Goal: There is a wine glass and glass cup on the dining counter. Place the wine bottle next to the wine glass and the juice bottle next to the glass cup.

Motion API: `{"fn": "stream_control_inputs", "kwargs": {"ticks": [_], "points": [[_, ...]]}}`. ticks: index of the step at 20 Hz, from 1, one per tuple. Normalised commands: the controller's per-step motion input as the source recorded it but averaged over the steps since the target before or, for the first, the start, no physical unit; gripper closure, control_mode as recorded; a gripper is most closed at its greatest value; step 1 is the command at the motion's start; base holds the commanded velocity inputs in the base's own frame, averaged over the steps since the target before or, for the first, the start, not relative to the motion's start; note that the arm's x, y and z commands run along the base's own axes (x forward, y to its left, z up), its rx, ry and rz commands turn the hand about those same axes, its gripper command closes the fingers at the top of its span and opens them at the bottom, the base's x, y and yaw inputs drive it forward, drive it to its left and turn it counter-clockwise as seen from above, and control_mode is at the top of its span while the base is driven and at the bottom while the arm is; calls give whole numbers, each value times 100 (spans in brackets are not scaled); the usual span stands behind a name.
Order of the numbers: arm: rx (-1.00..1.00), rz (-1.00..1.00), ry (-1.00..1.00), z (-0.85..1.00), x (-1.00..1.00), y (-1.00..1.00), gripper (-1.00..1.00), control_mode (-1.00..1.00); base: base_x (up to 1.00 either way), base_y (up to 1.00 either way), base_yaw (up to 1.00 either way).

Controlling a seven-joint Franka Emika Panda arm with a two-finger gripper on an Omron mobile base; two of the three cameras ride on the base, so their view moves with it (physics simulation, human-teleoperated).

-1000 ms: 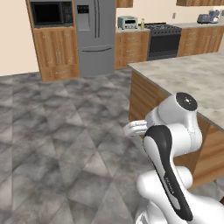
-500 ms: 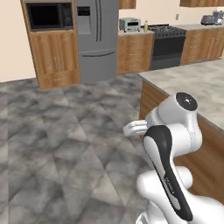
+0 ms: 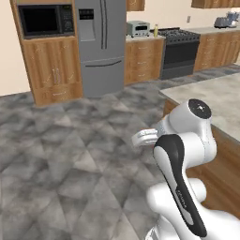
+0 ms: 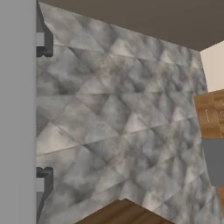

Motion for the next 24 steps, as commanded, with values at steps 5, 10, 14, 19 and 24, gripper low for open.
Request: {"fn": "stream_control_inputs", "kwargs": {"ticks": [5, 10, 14, 19, 24], "points": [[0, 0, 0, 0, 0, 0, -100, 100, 86, 34, -26], [0, 0, 0, 0, 0, 0, -100, 100, 75, 36, -39], [0, 0, 0, 0, 0, 0, -100, 100, 70, 36, -44], [0, 0, 0, 0, 0, 0, -100, 100, 70, 36, -43], [0, 0, 0, 0, 0, 0, -100, 100, 75, 38, -36]]}}
